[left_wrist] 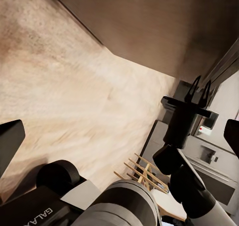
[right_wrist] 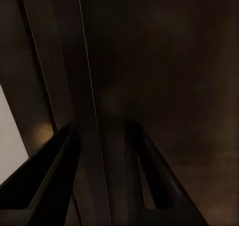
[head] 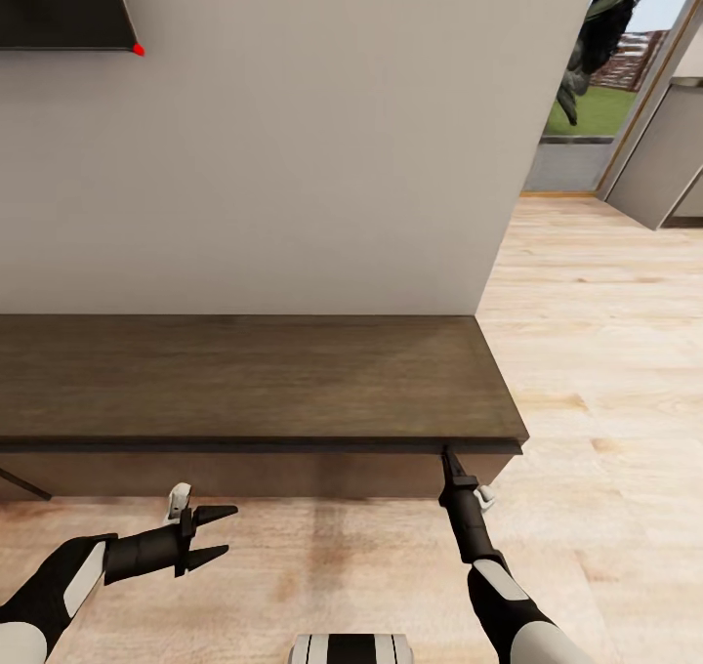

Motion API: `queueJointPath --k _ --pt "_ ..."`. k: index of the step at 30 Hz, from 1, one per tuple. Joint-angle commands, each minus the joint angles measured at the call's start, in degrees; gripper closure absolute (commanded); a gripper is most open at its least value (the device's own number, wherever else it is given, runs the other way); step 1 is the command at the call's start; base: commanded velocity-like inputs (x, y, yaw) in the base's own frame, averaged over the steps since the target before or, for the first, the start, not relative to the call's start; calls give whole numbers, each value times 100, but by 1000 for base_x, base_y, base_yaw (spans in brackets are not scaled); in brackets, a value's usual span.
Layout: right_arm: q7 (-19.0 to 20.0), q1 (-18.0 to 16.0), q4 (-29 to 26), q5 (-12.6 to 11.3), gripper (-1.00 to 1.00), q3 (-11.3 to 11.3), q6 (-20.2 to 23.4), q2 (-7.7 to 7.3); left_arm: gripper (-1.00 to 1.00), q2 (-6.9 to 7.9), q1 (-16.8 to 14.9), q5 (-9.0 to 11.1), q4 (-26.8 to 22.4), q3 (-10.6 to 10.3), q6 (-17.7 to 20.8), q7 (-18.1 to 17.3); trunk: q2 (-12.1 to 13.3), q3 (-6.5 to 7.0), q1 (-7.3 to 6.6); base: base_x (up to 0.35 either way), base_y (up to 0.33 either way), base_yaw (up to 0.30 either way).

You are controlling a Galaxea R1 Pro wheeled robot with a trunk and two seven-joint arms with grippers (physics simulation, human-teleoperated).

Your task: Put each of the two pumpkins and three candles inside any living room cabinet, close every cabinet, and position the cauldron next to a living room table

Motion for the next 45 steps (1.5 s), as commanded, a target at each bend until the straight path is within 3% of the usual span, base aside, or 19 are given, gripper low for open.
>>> queueJointPath --k 1,10,13,45 --pt "-24 3 12 11 100 -8 -3 -1 -100 0 0 0 0 0 0 0 0 -1 1 0 0 0" --pt "-25 3 12 11 100 -3 -3 6 -100 0 0 0 0 0 0 0 0 -1 1 0 0 0" --pt "-25 2 12 11 100 -3 -3 1 -100 0 0 0 0 0 0 0 4 66 -7 0 0 0" --pt "-25 2 12 11 100 -3 -3 8 -100 0 0 0 0 0 0 -6 4 66 -7 -8 0 0"
